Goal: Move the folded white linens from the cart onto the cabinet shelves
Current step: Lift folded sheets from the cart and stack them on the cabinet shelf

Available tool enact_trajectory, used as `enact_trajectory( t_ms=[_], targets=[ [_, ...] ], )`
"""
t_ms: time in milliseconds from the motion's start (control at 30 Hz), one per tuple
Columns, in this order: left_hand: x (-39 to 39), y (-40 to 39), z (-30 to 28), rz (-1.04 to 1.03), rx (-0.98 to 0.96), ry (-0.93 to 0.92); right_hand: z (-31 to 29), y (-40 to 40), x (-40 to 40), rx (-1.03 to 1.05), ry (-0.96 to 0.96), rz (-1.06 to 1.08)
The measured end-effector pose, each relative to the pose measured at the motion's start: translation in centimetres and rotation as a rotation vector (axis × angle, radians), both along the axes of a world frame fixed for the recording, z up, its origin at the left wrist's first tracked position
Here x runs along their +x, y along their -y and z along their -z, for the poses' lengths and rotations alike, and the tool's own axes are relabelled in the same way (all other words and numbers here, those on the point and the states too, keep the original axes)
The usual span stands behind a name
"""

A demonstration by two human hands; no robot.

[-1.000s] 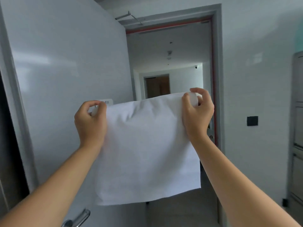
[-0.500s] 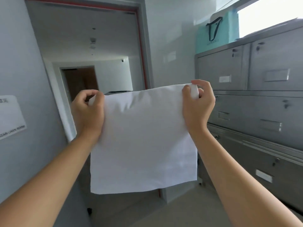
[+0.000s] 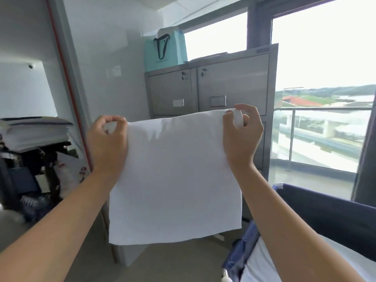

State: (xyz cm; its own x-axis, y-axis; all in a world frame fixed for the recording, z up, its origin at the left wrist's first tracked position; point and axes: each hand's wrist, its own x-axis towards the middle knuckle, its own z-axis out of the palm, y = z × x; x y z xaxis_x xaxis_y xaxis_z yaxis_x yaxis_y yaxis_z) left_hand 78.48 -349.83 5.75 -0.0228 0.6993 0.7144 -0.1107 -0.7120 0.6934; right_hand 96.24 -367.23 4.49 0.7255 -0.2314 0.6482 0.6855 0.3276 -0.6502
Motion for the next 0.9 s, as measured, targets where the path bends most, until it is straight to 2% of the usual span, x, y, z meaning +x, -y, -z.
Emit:
enact_trajectory(
  t_ms=[467, 700, 900],
  targets=[
    [15.0, 12.0, 0.2, 0.324, -0.03, 0.013, -0.1, 16.2, 9.9, -0.028, 0.015, 0.294],
    [20.9, 17.0, 0.7, 0.434, -0.028, -0.038, 1.1, 21.8, 13.1, -0.037, -0.025, 0.424],
    [27.3, 18.3, 1.5, 0.598, -0.058, -0.037, 1.8, 25.1, 15.1, -0.044, -0.02, 0.597]
  ],
)
